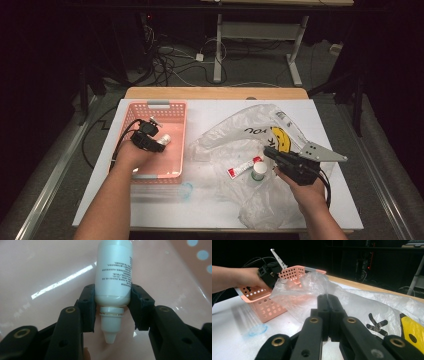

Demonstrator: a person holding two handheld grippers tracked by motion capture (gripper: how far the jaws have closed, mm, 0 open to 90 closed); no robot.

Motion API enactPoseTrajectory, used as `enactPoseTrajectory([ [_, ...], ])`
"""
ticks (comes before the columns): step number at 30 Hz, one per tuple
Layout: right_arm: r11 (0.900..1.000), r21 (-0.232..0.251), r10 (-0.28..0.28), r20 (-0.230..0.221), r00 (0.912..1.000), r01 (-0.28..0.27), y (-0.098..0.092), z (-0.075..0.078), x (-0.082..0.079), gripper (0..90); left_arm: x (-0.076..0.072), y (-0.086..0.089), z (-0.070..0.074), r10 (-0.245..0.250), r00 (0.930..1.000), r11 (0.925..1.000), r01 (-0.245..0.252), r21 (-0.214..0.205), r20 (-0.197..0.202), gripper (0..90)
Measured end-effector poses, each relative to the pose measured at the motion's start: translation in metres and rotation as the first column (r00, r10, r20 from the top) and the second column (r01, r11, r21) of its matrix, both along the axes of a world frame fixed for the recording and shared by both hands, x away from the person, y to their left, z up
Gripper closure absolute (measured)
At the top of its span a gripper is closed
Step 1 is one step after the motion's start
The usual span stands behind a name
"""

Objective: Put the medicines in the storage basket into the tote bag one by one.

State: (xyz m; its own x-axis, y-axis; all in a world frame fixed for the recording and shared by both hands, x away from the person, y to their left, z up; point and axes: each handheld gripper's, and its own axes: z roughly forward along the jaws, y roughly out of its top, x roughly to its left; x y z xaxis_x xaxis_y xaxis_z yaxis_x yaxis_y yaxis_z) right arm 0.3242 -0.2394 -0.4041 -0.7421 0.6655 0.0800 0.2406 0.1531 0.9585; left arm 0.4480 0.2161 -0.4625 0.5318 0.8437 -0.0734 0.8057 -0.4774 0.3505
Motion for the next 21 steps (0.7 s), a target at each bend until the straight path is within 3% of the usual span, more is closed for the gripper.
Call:
enactPoseTrajectory([
  [14,1.0,0.008,-0.003,0.005,1.0,0.003,-0.002,0.002,0.0,90.0,-0.013,0.005,0.025,0.033,0.9962,0.9964,-0.027,-0.081,0.081,58.5],
  [21,0.9999,0.013,-0.004,0.005,1.0,0.004,-0.003,0.003,-0.001,90.0,-0.031,0.002,0.041,0.035,0.9901,0.9872,-0.013,-0.159,0.136,58.5],
])
